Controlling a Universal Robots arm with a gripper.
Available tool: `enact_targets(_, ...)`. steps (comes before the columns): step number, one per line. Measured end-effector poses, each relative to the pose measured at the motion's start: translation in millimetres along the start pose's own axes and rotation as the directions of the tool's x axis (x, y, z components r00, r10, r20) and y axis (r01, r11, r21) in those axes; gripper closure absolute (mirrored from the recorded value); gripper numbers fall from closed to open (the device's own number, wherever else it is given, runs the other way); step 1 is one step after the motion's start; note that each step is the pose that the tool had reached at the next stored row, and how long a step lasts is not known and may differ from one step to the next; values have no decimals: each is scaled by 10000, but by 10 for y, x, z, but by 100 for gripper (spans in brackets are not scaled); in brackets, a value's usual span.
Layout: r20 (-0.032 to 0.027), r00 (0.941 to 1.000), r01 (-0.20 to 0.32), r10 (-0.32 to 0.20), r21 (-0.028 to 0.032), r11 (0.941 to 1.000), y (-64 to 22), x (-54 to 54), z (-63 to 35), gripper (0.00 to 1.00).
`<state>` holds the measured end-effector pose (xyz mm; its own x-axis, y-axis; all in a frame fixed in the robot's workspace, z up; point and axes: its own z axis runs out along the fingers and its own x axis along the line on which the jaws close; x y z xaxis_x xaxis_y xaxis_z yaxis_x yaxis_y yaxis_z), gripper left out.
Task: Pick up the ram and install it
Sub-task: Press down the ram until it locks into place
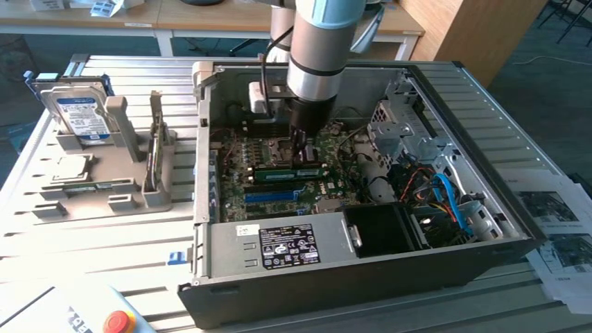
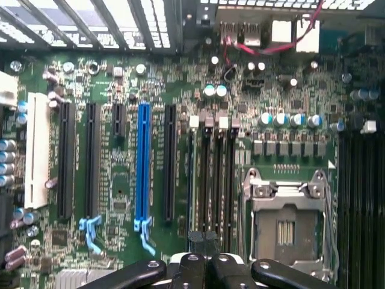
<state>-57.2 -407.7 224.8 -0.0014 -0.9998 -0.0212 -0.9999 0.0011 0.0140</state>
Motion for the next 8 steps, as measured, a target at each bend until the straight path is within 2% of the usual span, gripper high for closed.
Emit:
enact_targets(6,2,10000,0,0,1,10000,20,-1,-1,90)
enact_targets(8,2,10000,0,0,0,10000,21,-2,-28,90)
